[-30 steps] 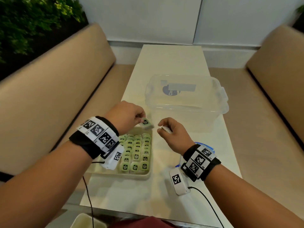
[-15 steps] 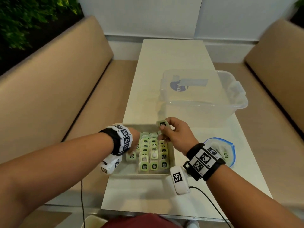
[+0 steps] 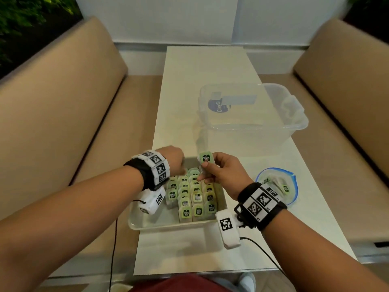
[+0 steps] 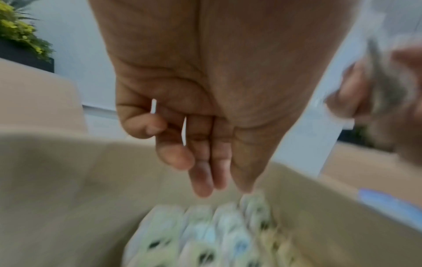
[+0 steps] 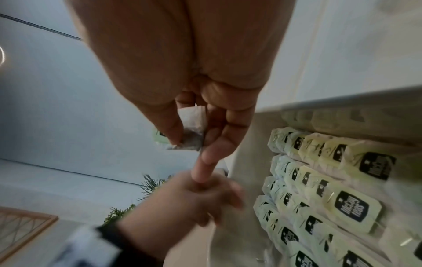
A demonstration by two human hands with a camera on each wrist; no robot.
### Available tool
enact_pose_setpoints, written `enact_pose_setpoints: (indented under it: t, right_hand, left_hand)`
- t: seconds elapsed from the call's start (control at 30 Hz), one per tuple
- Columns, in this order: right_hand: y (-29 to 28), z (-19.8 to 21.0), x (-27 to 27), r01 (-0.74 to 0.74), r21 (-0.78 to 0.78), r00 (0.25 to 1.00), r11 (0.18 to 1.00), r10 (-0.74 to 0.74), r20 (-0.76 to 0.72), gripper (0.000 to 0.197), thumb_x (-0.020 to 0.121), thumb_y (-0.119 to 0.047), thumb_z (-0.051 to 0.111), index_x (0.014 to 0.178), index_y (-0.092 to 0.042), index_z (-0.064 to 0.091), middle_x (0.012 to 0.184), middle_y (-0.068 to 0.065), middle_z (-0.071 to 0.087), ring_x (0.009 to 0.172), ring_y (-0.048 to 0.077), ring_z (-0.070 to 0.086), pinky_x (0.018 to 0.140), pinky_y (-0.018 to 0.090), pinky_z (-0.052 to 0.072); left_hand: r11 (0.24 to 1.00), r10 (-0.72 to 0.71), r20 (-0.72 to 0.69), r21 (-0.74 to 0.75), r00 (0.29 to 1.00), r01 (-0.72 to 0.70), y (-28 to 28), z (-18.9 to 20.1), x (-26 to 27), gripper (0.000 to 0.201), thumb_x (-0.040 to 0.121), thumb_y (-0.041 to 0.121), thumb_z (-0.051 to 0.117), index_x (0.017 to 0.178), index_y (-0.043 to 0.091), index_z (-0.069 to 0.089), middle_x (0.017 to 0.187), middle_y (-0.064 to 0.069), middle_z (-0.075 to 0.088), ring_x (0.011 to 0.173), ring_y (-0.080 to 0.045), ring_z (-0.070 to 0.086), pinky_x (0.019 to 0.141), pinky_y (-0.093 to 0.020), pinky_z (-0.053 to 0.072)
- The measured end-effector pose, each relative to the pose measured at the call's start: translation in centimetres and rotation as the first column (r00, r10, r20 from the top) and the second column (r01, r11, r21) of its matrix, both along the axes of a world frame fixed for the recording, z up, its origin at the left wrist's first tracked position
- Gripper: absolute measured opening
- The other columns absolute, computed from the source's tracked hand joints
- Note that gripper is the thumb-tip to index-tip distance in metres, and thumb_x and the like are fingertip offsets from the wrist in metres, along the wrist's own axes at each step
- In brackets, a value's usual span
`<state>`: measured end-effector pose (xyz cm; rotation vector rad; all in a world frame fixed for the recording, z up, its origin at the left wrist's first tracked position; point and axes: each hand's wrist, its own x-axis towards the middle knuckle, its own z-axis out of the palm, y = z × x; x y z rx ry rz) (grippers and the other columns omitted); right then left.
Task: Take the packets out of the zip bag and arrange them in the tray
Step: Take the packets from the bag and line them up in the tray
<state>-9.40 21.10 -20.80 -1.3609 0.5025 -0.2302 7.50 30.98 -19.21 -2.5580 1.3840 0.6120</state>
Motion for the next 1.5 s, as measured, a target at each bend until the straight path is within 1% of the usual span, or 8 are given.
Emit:
enact_pose_setpoints:
  t: [0.1, 0.2, 0.4, 0.73, 0.93, 1.17, 1.33, 1.5]
  right_hand:
    - [0.0, -0.1, 0.5, 0.001, 0.005, 1.0, 1.0, -0.001, 0.005, 0.006, 0.095, -0.008, 0.062, 0.1, -0.005, 0.062, 0.082, 0.007, 0.07, 0.075, 0.03, 0.073, 0.063, 0.029, 0.058]
    - [0.2, -0.1, 1.1, -0.027, 0.008, 1.0, 1.0, 0.027, 0.013, 0.009, 0.097, -0.009, 0.059, 0.105, -0.006, 0.063, 0.082, 0.007, 0.07, 0.077, 0.031, 0.073, 0.065, 0.03, 0.059]
    - [0.9, -0.2, 2.3, -0.07, 0.035, 0.996, 0.997, 0.068, 0.053, 0.016, 0.1, -0.013, 0.054, 0.105, -0.002, 0.066, 0.093, 0.011, 0.071, 0.095, 0.034, 0.073, 0.074, 0.037, 0.061]
    - [1.0, 0.1, 3.1, -0.085, -0.07, 0.993, 0.994, 0.09, 0.072, 0.018, 0.095, -0.014, 0.063, 0.11, -0.005, 0.06, 0.1, 0.015, 0.068, 0.098, 0.028, 0.069, 0.083, 0.053, 0.055]
    - [1.1, 0.2, 3.2, -0.149, -0.044, 0.987, 0.988, 0.151, 0.052, 0.018, 0.088, -0.023, 0.067, 0.099, -0.009, 0.066, 0.094, 0.011, 0.069, 0.094, 0.023, 0.067, 0.083, 0.05, 0.056]
    - [1.0, -0.5, 2.7, -0.149, -0.108, 0.988, 0.983, 0.153, 0.034, 0.012, 0.094, -0.002, 0.062, 0.105, 0.003, 0.063, 0.085, 0.017, 0.071, 0.075, 0.023, 0.07, 0.071, 0.034, 0.058]
    - [1.4, -0.2, 2.9, -0.142, -0.079, 0.987, 0.987, 0.147, 0.058, 0.029, 0.084, 0.0, 0.073, 0.112, -0.002, 0.065, 0.103, 0.02, 0.071, 0.087, 0.024, 0.07, 0.074, 0.04, 0.06]
    - [1.5, 0.1, 3.1, -0.072, -0.041, 0.994, 0.997, 0.074, 0.074, 0.018, 0.087, -0.003, 0.071, 0.1, 0.007, 0.066, 0.091, 0.026, 0.07, 0.081, 0.028, 0.069, 0.068, 0.037, 0.056]
  left_hand:
    - [0.924, 0.041, -0.15, -0.37, 0.988, -0.094, 0.8, 3.7, 0.1, 0.033, 0.091, 0.05, 0.056, 0.077, 0.024, 0.072, 0.068, 0.01, 0.067, 0.063, -0.006, 0.06, 0.062, -0.025, 0.048]
    - [0.856, -0.022, -0.285, -0.5, 0.958, -0.129, 1.7, 6.6, -1.0, 0.023, 0.088, 0.048, 0.063, 0.085, 0.029, 0.075, 0.069, 0.017, 0.065, 0.065, 0.002, 0.057, 0.062, -0.021, 0.044]
    - [0.906, -0.077, -0.03, -0.42, 0.997, 0.057, 1.7, 7.1, -1.7, 0.016, 0.093, 0.038, 0.059, 0.097, 0.027, 0.07, 0.088, 0.01, 0.068, 0.08, -0.012, 0.058, 0.077, -0.032, 0.051]
    - [0.923, -0.104, -0.024, -0.376, 0.994, 0.088, 1.4, 8.2, -1.9, 0.013, 0.093, 0.031, 0.058, 0.094, 0.026, 0.07, 0.087, 0.006, 0.069, 0.084, -0.017, 0.062, 0.077, -0.037, 0.052]
    - [0.942, -0.136, 0.012, -0.309, 0.991, 0.133, 1.1, 9.1, -2.4, 0.018, 0.095, 0.028, 0.056, 0.099, 0.02, 0.071, 0.092, 0.0, 0.07, 0.088, -0.02, 0.063, 0.073, -0.033, 0.05]
    - [0.942, -0.146, 0.069, -0.294, 0.987, 0.16, 1.6, 9.5, -2.2, 0.017, 0.095, 0.031, 0.056, 0.104, 0.025, 0.069, 0.097, 0.005, 0.068, 0.093, -0.017, 0.061, 0.074, -0.031, 0.046]
    - [0.942, -0.143, 0.087, -0.295, 0.986, 0.162, 0.9, 9.8, -2.7, 0.016, 0.096, 0.03, 0.054, 0.103, 0.026, 0.068, 0.096, 0.006, 0.068, 0.09, -0.017, 0.061, 0.069, -0.029, 0.043]
    - [0.927, -0.152, 0.053, -0.338, 0.987, 0.161, 0.6, 10.0, -3.3, 0.016, 0.094, 0.03, 0.057, 0.1, 0.028, 0.071, 0.094, 0.007, 0.069, 0.089, -0.016, 0.062, 0.075, -0.032, 0.049]
